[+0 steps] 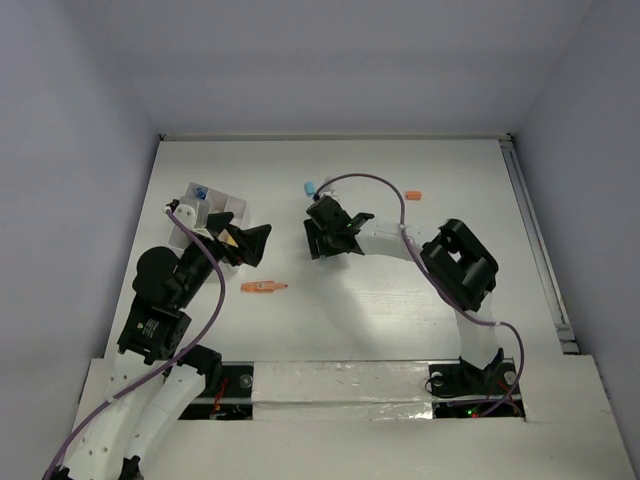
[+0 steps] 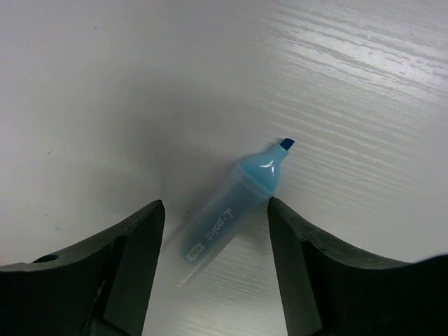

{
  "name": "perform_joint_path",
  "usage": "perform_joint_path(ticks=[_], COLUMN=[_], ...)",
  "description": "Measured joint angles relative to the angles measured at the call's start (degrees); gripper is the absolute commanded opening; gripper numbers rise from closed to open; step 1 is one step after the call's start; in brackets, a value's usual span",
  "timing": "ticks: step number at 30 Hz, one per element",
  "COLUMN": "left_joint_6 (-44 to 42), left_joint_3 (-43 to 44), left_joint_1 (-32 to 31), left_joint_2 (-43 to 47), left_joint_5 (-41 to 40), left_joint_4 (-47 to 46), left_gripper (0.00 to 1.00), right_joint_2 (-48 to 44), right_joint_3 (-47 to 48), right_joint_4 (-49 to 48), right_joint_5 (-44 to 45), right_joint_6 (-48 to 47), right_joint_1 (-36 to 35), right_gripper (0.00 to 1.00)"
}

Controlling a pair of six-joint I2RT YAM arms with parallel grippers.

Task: Sort the stationery into containers
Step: Pick up the pen from the center of the board.

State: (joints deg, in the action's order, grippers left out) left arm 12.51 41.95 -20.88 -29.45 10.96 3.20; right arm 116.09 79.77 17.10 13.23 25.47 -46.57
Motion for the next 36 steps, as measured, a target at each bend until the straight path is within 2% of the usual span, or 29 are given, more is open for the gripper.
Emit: perform_joint_path(ticks=[4, 5, 6, 12, 17, 20, 25, 31, 33, 34, 36], left_joint_6=[0.0, 0.0, 0.1, 1.3, 3.0, 4.3, 6.9, 12.0, 13.8, 14.9, 16.7], left_joint_3=[0.0, 0.0, -0.1, -0.4, -1.0, -1.1, -1.2, -5.0, -6.7, -7.6, -9.4], left_joint_1=[0.0, 0.0, 0.0, 0.0, 0.0, 0.0, 0.0, 0.0, 0.0, 0.0, 0.0], left_joint_2=[0.0, 0.0, 0.0, -1.4, -5.6, -8.2, -11.0, -11.0, -12.0, -12.7, -14.2], left_joint_5=[0.0, 0.0, -0.1, 0.0, 1.9, 3.1, 5.4, 10.4, 11.9, 12.7, 13.8], left_joint_4=[0.0, 0.0, -0.2, -1.3, -2.1, -2.1, -2.1, -5.7, -7.4, -8.3, -9.9], left_gripper=[0.99, 0.99, 0.99, 0.99, 0.99, 0.99, 0.99, 0.99, 0.91, 0.8, 0.77], right_joint_2=[1.5, 1.8, 2.3, 4.5, 5.9, 5.9, 3.1, -10.2, -16.0, -18.7, -23.6], right_joint_3=[2.3, 2.9, 3.5, 7.3, 9.2, 9.1, 4.6, -6.8, -9.0, -9.7, -10.4], right_joint_4=[2.6, 3.1, 3.7, 6.4, 6.3, 6.1, 2.7, -2.5, -5.7, -7.6, -11.9], right_joint_5=[1.9, 2.3, 2.6, 3.7, 4.0, 4.3, 4.1, 1.9, 0.6, -0.1, -0.7], right_joint_6=[-0.7, -0.9, -1.3, -1.6, -1.7, -1.5, -1.5, -1.6, -1.2, -1.1, -0.7], right_joint_1=[0.0, 0.0, 0.0, 0.0, 0.0, 0.0, 0.4, 1.0, 1.1, 1.0, 0.7], right_gripper=[0.58, 0.51, 0.47, 0.48, 0.2, 0.09, 0.06, 0.04, 0.04, 0.05, 0.05])
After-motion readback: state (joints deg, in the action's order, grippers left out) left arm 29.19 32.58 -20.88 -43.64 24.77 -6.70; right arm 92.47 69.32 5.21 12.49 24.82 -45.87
